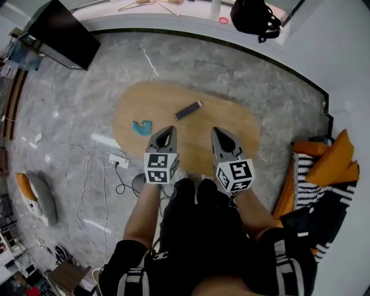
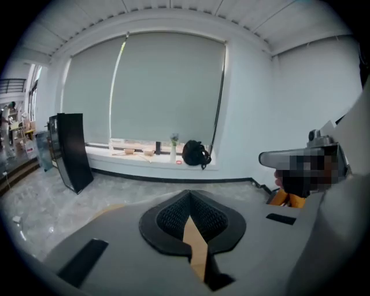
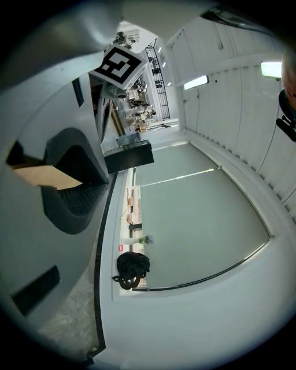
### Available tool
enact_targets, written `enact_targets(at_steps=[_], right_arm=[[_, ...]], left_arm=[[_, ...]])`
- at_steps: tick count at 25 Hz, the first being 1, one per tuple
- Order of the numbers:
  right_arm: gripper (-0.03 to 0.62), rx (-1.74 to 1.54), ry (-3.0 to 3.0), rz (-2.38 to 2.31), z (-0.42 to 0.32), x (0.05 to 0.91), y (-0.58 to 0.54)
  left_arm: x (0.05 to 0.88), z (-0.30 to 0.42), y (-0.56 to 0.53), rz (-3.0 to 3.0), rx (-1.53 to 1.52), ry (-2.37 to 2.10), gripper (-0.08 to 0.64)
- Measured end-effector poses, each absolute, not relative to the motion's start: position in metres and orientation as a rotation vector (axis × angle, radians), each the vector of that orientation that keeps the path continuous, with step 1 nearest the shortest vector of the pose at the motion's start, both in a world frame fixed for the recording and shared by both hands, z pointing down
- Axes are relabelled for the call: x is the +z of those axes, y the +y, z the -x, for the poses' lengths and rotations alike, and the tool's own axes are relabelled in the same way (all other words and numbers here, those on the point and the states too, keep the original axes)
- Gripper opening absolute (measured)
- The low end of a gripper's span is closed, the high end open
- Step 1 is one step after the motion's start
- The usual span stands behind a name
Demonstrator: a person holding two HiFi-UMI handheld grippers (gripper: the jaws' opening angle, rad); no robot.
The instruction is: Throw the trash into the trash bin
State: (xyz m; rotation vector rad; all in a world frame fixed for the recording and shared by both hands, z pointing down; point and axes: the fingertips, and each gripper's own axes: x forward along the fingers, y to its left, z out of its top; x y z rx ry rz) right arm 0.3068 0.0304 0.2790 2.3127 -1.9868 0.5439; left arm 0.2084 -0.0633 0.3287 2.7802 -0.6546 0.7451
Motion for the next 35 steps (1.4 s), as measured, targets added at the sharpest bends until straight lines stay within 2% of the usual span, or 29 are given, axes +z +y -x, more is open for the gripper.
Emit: enact_targets(at_steps=[8, 14, 20, 21, 22, 24, 27, 35], right_arm=[[0.011, 0.695, -1.886, -2.340, -0.326, 0.386, 0.043], [0.012, 0.800, -1.795, -2.342, -0.336, 0.497, 0.047], [0.011, 0.912, -1.773, -2.303, -0.326, 0.573, 0.061], [0.011, 0.914, -1.771, -2.300, -0.326, 0.580, 0.063], [0.011, 0.917, -1.766, -2.301, -0.327, 0.587, 0.065], [0.011, 0.943, -1.743, -2.313, -0.329, 0.601, 0.073], [0.011, 1.021, -1.699, -2.348, -0.333, 0.615, 0.087], [0.011, 1.045, -1.645, -2.372, -0.353, 0.628, 0.104]], left_arm=[[0.462, -0.235, -0.077, -2.804, 0.964, -0.597, 0.012], [0.558, -0.251, -0.086, -2.852, 1.087, -0.548, 0.012], [0.621, -0.255, -0.093, -2.920, 1.266, -0.484, 0.012], [0.628, -0.259, -0.093, -2.937, 1.282, -0.455, 0.046], [0.634, -0.264, -0.094, -2.956, 1.294, -0.428, 0.114], [0.645, -0.270, -0.094, -2.999, 1.338, -0.393, 0.167], [0.664, -0.278, -0.097, -3.042, 1.473, -0.333, 0.201], [0.706, -0.315, -0.122, -3.034, 1.708, -0.233, 0.207]])
